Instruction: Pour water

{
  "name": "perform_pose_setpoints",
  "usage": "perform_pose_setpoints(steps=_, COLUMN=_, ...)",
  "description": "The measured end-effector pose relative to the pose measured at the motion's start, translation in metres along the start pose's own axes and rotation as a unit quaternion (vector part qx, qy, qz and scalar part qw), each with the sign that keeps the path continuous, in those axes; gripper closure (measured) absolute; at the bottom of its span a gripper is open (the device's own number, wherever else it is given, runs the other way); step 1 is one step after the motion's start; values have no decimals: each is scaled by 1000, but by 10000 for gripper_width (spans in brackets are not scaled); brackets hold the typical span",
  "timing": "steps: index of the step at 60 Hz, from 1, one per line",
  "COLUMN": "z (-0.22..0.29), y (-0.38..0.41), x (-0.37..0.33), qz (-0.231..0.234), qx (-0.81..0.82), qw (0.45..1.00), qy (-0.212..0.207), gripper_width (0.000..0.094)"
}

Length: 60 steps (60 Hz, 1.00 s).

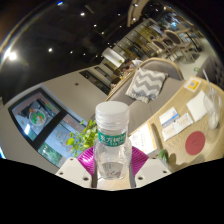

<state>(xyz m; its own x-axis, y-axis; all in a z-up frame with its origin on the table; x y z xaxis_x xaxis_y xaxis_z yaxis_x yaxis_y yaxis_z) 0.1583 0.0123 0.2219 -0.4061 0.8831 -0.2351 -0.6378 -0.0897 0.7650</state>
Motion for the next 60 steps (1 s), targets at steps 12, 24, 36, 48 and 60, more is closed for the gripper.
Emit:
perform_pose_setpoints(steps=12, z=63, y=-62, x=-21, qz=-106, qx=-253, qw=961, qy=-43, gripper_width=499)
perform_pose_setpoints(steps=24, z=66, y=-163, x=-27, qz=-182, qx=-343, qw=921, qy=-19, gripper_width=500)
perform_pose_setpoints(steps=36, z=47, y=-212, x=-13, qz=-192, qx=-351, qw=917, qy=12, gripper_width=492)
perform_pose_setpoints(steps=48, z=24, y=-232, x=-6, qz=-195, qx=-346, qw=918, qy=16, gripper_width=475)
perform_pose_setpoints(steps=60, z=23, y=-235, x=-3, qz=-205, qx=-350, qw=914, qy=29, gripper_width=398)
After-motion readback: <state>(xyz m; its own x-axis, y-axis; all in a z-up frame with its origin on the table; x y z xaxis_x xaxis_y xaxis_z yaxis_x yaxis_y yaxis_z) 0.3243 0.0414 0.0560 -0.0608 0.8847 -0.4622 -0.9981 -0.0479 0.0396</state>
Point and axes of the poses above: the point between the fingertips, and its own axes, seen from behind it with the camera up: y to the left, z up, x forward, the way the camera looks, the point moved 7 cm from there along -x, backward, against the way the camera looks, and after that the axes turned 1 degree about z, right-handed, at the moved point
